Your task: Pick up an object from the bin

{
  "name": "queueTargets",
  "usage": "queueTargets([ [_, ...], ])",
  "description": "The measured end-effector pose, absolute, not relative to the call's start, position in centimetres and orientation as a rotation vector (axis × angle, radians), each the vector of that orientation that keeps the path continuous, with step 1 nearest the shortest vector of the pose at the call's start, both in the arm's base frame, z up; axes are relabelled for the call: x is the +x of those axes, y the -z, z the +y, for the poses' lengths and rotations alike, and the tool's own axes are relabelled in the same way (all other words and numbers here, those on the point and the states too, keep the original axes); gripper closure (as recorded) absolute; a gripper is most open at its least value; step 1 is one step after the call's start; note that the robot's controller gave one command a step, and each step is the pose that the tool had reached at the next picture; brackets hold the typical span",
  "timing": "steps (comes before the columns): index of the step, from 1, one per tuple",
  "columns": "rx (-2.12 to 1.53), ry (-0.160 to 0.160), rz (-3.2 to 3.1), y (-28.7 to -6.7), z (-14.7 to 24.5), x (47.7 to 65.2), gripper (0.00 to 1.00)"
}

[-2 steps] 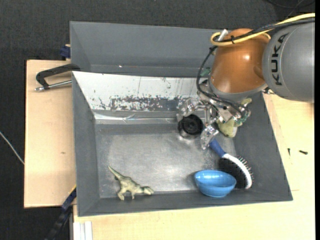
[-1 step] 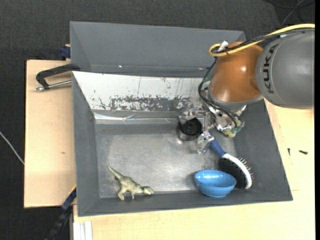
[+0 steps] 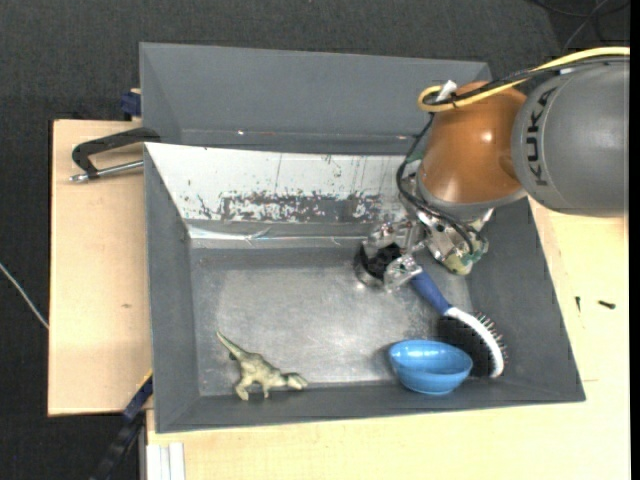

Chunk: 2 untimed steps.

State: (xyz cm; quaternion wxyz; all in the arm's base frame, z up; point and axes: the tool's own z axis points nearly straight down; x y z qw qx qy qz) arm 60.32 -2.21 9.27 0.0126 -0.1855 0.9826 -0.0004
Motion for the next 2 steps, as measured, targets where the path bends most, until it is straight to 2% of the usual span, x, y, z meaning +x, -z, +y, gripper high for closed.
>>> queueTargets([
  [1,-1.080,0.006,2.941,-18.6,-7.9,57.0,1.00],
  [2,-1.125,0.002,2.922,-12.3,-10.1,57.2,1.00],
])
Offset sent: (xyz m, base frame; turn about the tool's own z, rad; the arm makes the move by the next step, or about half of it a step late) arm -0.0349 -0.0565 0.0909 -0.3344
